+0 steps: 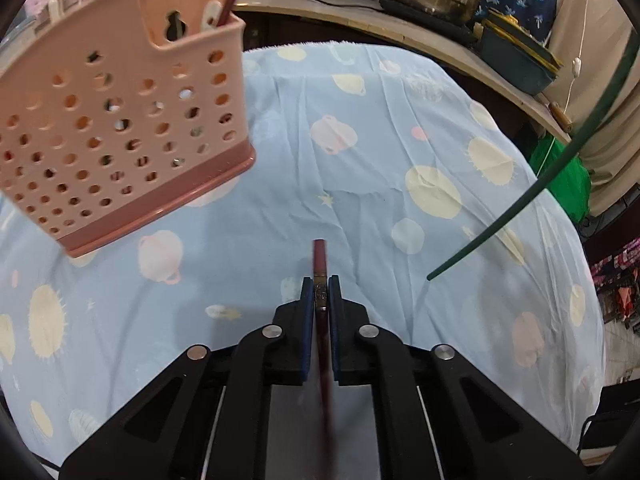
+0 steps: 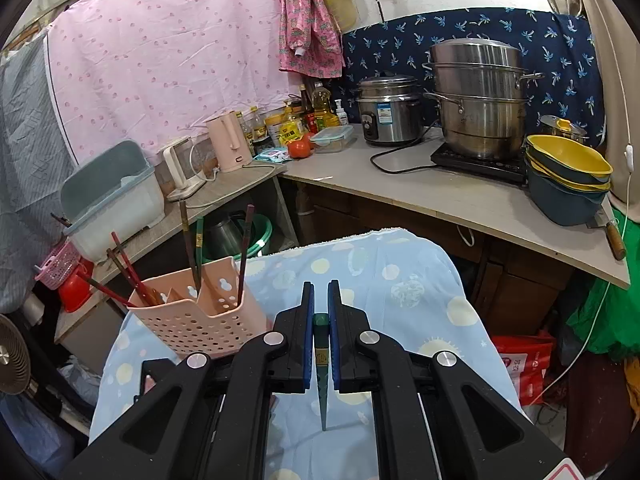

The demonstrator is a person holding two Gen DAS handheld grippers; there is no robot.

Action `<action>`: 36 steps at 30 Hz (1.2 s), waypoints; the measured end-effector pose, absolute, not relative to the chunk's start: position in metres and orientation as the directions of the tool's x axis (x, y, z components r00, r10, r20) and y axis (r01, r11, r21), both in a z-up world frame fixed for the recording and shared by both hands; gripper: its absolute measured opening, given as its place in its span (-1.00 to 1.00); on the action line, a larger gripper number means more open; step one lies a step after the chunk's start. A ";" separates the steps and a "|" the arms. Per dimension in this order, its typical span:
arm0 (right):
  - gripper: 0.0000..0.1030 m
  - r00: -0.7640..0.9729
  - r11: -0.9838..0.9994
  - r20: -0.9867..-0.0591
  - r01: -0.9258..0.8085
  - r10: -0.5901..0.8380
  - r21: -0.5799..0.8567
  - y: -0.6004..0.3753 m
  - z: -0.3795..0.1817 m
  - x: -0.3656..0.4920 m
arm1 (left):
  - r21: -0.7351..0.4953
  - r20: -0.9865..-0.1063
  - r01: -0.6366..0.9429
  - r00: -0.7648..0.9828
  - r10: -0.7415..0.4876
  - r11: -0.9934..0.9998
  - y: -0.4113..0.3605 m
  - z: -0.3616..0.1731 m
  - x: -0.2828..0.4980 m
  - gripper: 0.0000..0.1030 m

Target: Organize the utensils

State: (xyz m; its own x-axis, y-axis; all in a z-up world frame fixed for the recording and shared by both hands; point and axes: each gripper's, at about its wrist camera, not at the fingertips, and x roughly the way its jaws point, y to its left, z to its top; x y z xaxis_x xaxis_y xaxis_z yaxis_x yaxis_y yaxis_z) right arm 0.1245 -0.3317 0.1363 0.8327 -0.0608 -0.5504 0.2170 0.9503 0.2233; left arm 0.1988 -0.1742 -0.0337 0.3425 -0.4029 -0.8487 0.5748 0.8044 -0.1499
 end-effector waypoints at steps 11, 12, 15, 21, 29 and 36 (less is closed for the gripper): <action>-0.87 0.852 0.968 -0.523 0.125 0.008 0.218 -0.296 0.156 0.129 | -0.163 -0.724 0.489 0.531 -0.440 0.857 -0.121 0.075 0.171 -0.87; -0.87 0.855 0.969 -0.519 0.113 0.017 0.218 -0.292 0.159 0.130 | -0.163 -0.710 0.479 0.550 -0.440 0.862 -0.116 0.085 0.170 -0.87; -0.87 0.863 0.973 -0.504 0.082 0.040 0.216 -0.280 0.169 0.133 | -0.157 -0.661 0.455 0.611 -0.436 0.876 -0.100 0.119 0.169 -0.87; -0.87 0.879 0.978 -0.470 0.021 0.082 0.209 -0.258 0.198 0.147 | -0.129 -0.565 0.435 0.707 -0.426 0.891 -0.078 0.183 0.177 -0.87; -0.87 0.898 0.981 -0.424 -0.035 0.114 0.189 -0.235 0.245 0.183 | -0.042 -0.449 0.406 0.808 -0.381 0.913 -0.076 0.256 0.200 -0.87; -0.87 0.916 0.982 -0.381 -0.058 0.124 0.180 -0.218 0.285 0.225 | -0.041 -0.399 0.385 0.840 -0.368 0.922 -0.071 0.293 0.227 -0.87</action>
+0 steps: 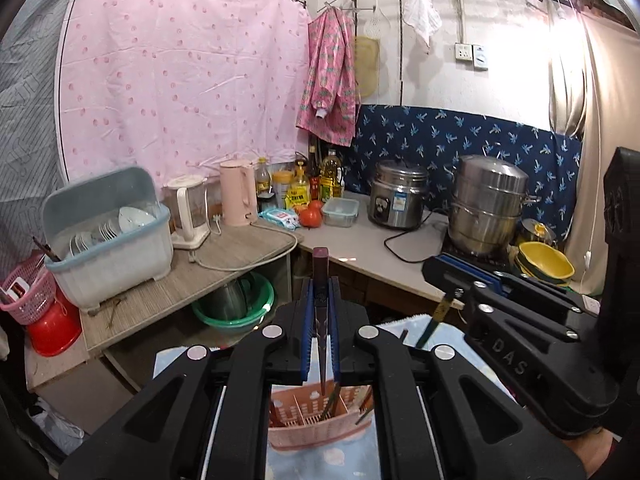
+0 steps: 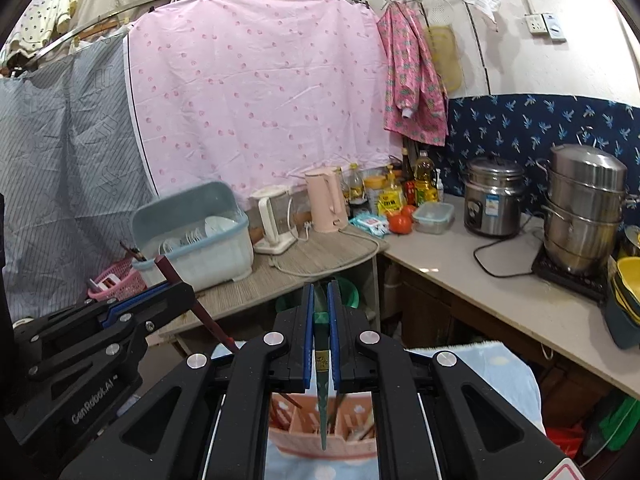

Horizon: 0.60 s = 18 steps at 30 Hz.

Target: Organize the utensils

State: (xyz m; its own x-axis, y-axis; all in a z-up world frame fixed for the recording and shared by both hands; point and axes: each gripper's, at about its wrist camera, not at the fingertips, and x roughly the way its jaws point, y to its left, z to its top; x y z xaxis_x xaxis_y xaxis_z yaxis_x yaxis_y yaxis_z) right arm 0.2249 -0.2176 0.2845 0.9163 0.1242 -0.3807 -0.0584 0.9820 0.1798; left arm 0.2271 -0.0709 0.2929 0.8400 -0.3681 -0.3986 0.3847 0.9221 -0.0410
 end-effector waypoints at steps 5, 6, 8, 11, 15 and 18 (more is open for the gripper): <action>-0.87 0.914 0.983 -0.383 -0.069 0.131 0.172 -0.203 0.282 0.247 | -0.051 -0.413 0.378 0.835 -0.364 0.924 -0.069 0.286 0.239 -0.87; -0.87 0.910 0.981 -0.391 -0.070 0.137 0.180 -0.202 0.277 0.252 | -0.058 -0.422 0.373 0.831 -0.362 0.926 -0.067 0.281 0.242 -0.87; -0.87 0.904 0.980 -0.405 -0.065 0.138 0.188 -0.201 0.268 0.258 | -0.070 -0.444 0.367 0.821 -0.358 0.928 -0.065 0.269 0.248 -0.87; -0.87 0.888 0.979 -0.440 -0.051 0.135 0.197 -0.201 0.250 0.269 | -0.095 -0.485 0.355 0.799 -0.354 0.930 -0.063 0.247 0.257 -0.87; -0.86 0.863 0.979 -0.484 -0.055 0.146 0.198 -0.199 0.225 0.279 | -0.124 -0.528 0.347 0.770 -0.358 0.930 -0.062 0.223 0.270 -0.86; -0.34 0.867 0.985 -0.487 -0.027 0.108 0.170 -0.196 0.215 0.277 | -0.104 -0.546 0.312 0.776 -0.316 0.945 -0.064 0.211 0.271 -0.64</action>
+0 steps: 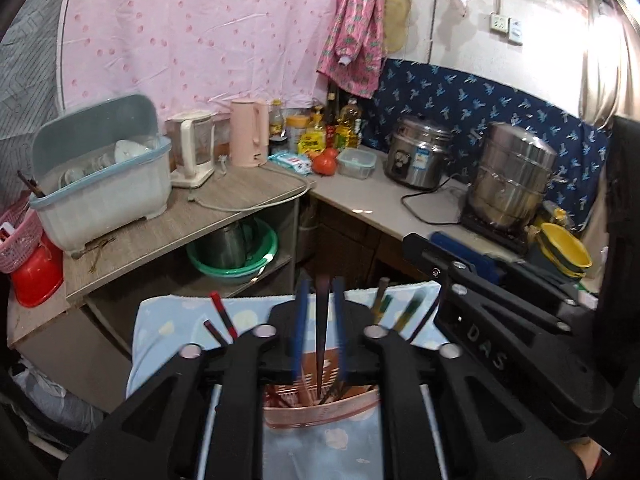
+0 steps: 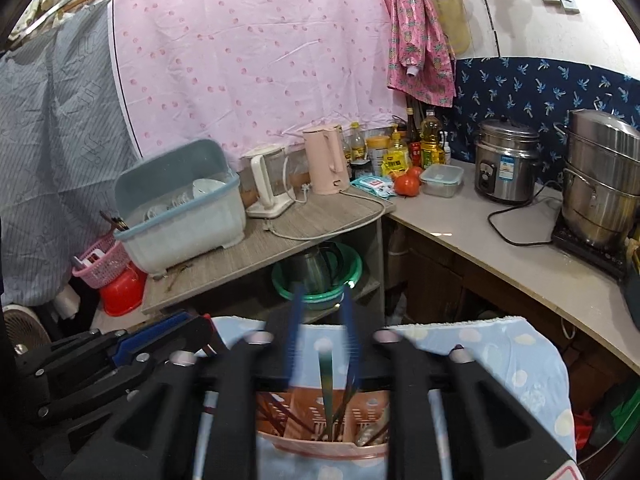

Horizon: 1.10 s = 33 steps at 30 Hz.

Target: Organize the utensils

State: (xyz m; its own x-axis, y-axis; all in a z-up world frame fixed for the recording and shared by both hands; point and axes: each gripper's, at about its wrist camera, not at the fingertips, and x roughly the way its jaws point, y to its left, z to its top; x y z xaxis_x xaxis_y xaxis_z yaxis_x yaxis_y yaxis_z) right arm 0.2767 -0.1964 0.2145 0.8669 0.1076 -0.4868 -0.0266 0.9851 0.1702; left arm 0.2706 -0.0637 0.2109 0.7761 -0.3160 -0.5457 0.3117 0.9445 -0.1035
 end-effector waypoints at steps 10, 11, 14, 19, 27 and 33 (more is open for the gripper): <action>-0.08 0.866 0.986 -0.495 0.013 0.072 0.165 -0.204 0.204 0.264 | -0.089 -0.559 0.266 0.784 -0.269 0.960 -0.056 0.202 0.269 -0.25; -0.08 0.865 0.986 -0.497 0.014 0.073 0.168 -0.204 0.203 0.262 | -0.089 -0.560 0.266 0.783 -0.269 0.960 -0.056 0.201 0.268 -0.25; -0.07 0.862 0.986 -0.501 0.017 0.071 0.167 -0.204 0.201 0.256 | -0.076 -0.564 0.264 0.784 -0.260 0.962 -0.057 0.201 0.264 -0.25; -0.07 0.854 0.985 -0.516 0.030 0.063 0.170 -0.206 0.198 0.245 | -0.047 -0.569 0.261 0.786 -0.241 0.964 -0.061 0.199 0.254 -0.24; -0.03 0.848 0.985 -0.529 0.065 0.029 0.159 -0.210 0.193 0.221 | -0.001 -0.572 0.239 0.796 -0.197 0.971 -0.067 0.196 0.230 -0.07; 0.07 0.838 0.979 -0.546 0.091 0.024 0.183 -0.221 0.182 0.201 | 0.012 -0.581 0.234 0.793 -0.184 0.972 -0.069 0.188 0.214 0.16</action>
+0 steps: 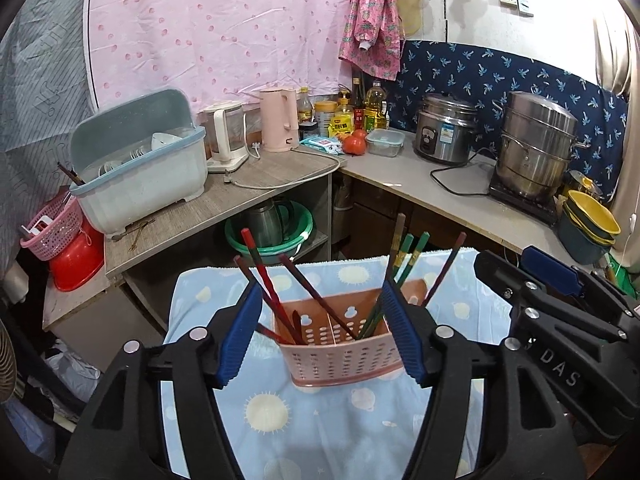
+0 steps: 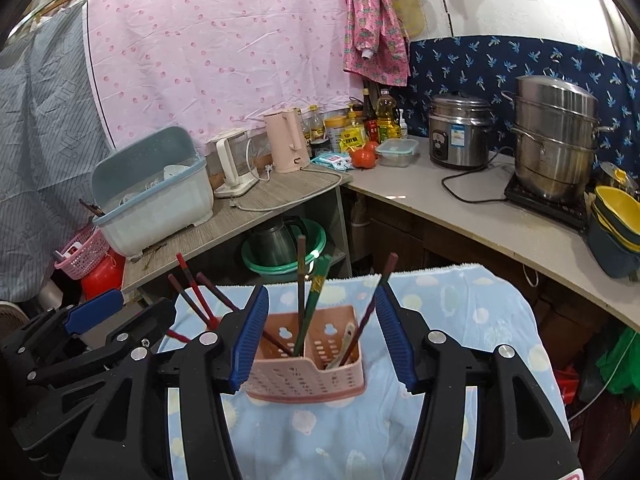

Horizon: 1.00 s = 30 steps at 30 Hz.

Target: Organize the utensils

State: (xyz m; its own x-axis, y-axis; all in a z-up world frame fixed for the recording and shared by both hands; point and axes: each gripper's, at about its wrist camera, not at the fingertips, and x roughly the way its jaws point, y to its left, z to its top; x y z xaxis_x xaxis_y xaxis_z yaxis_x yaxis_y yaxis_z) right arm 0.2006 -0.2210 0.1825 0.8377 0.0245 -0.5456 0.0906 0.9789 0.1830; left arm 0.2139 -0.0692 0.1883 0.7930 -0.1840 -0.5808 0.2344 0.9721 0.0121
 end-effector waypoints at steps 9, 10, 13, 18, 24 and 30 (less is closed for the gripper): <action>0.10 0.820 0.980 -0.572 0.129 -0.019 0.152 -0.226 0.168 0.168 | 0.034 -0.601 0.222 0.784 -0.158 0.974 -0.074 0.172 0.188 0.39; 0.13 0.818 0.979 -0.575 0.136 -0.026 0.149 -0.227 0.166 0.164 | 0.040 -0.601 0.215 0.785 -0.149 0.976 -0.074 0.169 0.184 0.46; 0.25 0.812 0.977 -0.582 0.158 -0.047 0.142 -0.230 0.159 0.152 | 0.050 -0.604 0.191 0.787 -0.123 0.980 -0.070 0.161 0.173 0.68; 0.49 0.797 0.972 -0.601 0.182 -0.058 0.147 -0.236 0.146 0.138 | 0.058 -0.623 0.171 0.776 -0.098 0.984 -0.066 0.147 0.162 0.82; 0.64 0.788 0.976 -0.609 0.194 -0.094 0.100 -0.234 0.132 0.124 | 0.072 -0.665 0.155 0.744 -0.068 0.985 -0.062 0.124 0.155 0.86; 0.65 0.777 0.976 -0.619 0.203 -0.110 0.082 -0.233 0.119 0.113 | 0.047 -0.690 0.126 0.721 -0.060 0.991 -0.055 0.110 0.151 0.86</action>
